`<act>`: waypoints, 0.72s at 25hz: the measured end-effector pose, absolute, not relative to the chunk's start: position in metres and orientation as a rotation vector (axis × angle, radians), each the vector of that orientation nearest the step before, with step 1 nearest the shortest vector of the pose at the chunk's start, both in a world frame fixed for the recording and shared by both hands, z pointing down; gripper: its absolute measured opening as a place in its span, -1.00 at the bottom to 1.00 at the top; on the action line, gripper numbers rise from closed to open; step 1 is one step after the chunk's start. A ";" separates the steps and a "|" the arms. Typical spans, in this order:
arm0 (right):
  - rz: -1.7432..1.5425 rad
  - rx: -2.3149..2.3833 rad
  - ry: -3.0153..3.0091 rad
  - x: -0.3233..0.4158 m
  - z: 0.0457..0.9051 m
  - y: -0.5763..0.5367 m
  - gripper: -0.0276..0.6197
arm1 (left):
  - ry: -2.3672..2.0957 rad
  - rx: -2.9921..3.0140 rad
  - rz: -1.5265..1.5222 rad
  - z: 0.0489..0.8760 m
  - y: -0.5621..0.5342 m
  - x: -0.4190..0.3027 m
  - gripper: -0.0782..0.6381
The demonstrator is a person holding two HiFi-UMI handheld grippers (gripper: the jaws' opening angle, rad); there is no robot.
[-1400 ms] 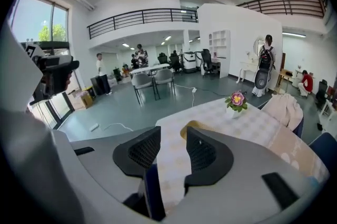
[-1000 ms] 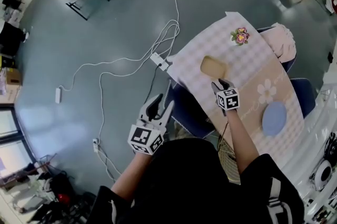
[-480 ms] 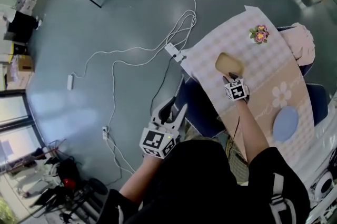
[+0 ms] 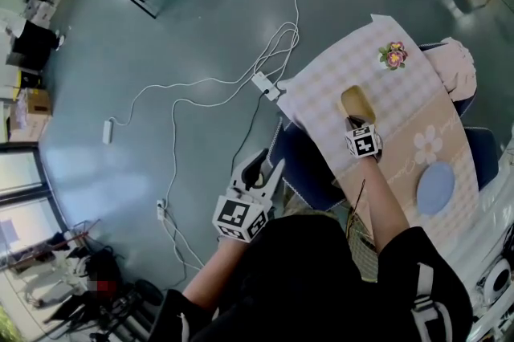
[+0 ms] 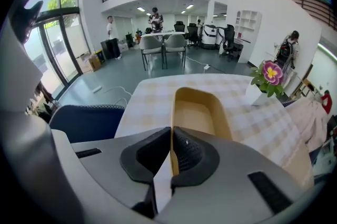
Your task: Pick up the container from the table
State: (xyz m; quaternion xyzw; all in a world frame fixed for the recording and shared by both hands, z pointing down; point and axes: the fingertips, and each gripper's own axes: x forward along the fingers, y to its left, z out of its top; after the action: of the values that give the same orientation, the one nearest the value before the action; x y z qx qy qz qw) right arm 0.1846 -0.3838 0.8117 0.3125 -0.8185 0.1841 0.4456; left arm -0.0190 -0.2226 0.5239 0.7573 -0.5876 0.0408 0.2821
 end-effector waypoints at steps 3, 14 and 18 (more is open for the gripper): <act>0.518 0.849 -2.089 0.181 0.781 -0.379 -0.87 | -1.551 2.069 0.069 0.515 -0.224 -0.021 -0.36; 0.450 1.150 -2.334 0.157 0.589 -0.325 -0.87 | -1.377 2.280 -0.027 0.473 -0.208 -0.029 -0.62; 0.433 1.275 -2.434 0.139 0.514 -0.300 -0.87 | -1.329 2.355 -0.054 0.457 -0.203 -0.035 -0.71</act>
State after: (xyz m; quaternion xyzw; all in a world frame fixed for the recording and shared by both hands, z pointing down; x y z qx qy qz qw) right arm 0.1389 -0.3000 0.5142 0.4508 -0.8609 0.1532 0.1791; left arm -0.0346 -0.2027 0.4567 0.8500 -0.4798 -0.0194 0.2165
